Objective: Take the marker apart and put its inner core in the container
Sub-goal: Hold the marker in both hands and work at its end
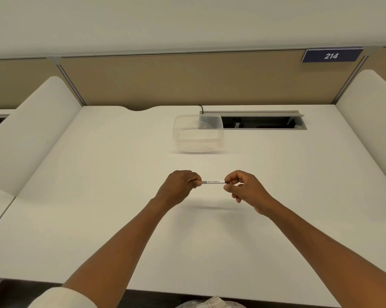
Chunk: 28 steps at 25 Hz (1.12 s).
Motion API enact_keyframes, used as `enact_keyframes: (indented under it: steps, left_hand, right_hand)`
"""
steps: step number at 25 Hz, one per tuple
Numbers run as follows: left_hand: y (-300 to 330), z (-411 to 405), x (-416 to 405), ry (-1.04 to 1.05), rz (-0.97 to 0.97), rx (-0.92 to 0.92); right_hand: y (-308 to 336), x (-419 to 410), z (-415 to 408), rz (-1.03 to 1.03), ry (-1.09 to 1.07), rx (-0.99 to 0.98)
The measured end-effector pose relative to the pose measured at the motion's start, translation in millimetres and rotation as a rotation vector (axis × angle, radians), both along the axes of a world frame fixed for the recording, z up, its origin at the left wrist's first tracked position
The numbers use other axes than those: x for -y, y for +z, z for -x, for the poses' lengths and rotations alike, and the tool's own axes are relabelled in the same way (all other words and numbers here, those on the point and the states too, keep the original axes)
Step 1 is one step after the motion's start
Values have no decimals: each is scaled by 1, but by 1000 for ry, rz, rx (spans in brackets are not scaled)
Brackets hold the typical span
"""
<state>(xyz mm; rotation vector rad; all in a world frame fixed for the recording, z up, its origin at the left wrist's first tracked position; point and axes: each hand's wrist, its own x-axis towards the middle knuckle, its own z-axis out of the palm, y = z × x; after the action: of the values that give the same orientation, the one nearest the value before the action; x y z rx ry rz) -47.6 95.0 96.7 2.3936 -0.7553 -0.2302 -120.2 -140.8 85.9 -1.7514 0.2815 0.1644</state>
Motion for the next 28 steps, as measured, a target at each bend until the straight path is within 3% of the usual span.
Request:
enact_keyframes:
  steps: [4,9,14,19,23,28]
  left_hand:
    - [3,2,0,-6,1,22]
    - [3,4,-2,4,5,23]
    - [4,4,1,1,19,34]
    - [4,4,2,10,5,24]
    - [5,3,3,18,16,21]
    - [3,1,4,20,9,14]
  right_hand:
    - [4,-6,-2,54,-15,-103]
    - [1,-7,0,48,-41,-19]
    - [4,-8,-2,46,-46,-105]
    - [4,-4,-4,32,-50,-40]
    - [7,-4,-6,35,-28,-177]
    - [4,-4,-7,3,-65,-93]
